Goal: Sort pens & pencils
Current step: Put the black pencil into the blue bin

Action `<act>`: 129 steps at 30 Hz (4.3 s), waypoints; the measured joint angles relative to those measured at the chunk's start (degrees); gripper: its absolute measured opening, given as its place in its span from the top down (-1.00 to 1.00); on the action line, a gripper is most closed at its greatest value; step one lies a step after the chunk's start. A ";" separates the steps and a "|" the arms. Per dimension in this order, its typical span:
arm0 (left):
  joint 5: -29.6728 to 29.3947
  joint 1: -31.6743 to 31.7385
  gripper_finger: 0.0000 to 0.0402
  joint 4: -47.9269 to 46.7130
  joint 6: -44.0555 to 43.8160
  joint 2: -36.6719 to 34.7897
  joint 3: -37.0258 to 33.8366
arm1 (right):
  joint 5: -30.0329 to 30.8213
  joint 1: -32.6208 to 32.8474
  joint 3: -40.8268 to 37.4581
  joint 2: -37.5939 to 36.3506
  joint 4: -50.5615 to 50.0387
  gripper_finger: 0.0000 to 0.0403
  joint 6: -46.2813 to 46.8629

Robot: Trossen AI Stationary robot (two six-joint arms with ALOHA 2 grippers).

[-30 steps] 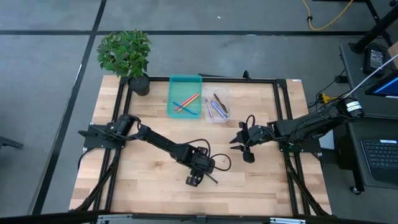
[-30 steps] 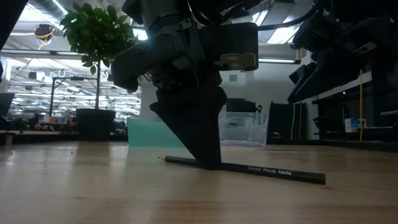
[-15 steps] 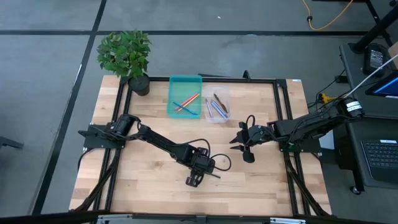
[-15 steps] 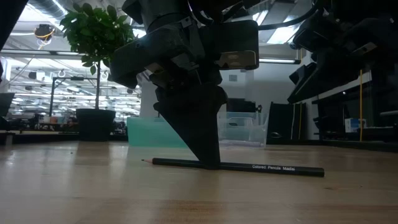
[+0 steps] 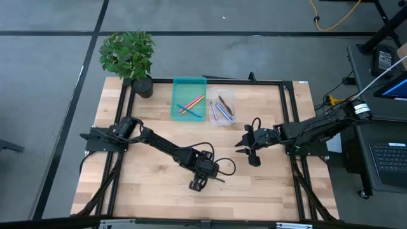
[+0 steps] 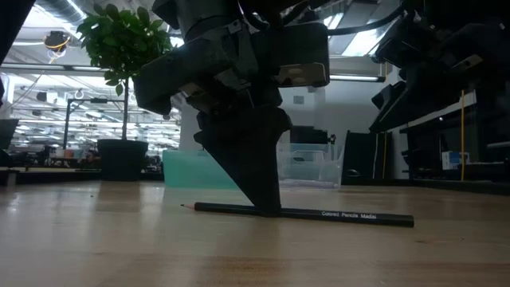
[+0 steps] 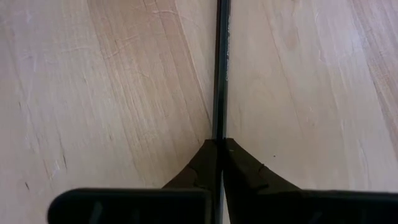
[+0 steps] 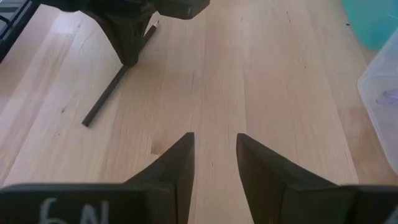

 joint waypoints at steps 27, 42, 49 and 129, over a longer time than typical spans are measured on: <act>-12.25 -0.42 0.99 -11.95 -0.34 -9.80 -0.20 | 0.02 0.09 -0.02 -0.02 -1.94 0.41 0.02; -21.33 1.45 0.96 -12.92 -1.58 -10.91 -0.06 | 0.04 0.08 -0.02 -0.02 -2.39 0.41 0.13; -25.51 4.85 0.84 -3.49 4.55 -10.23 -0.06 | 0.04 0.07 -0.02 -0.02 -2.41 0.41 0.09; -15.20 11.08 0.41 -7.04 -19.41 -1.95 11.28 | 3.50 4.28 -3.21 0.00 -3.75 0.41 6.01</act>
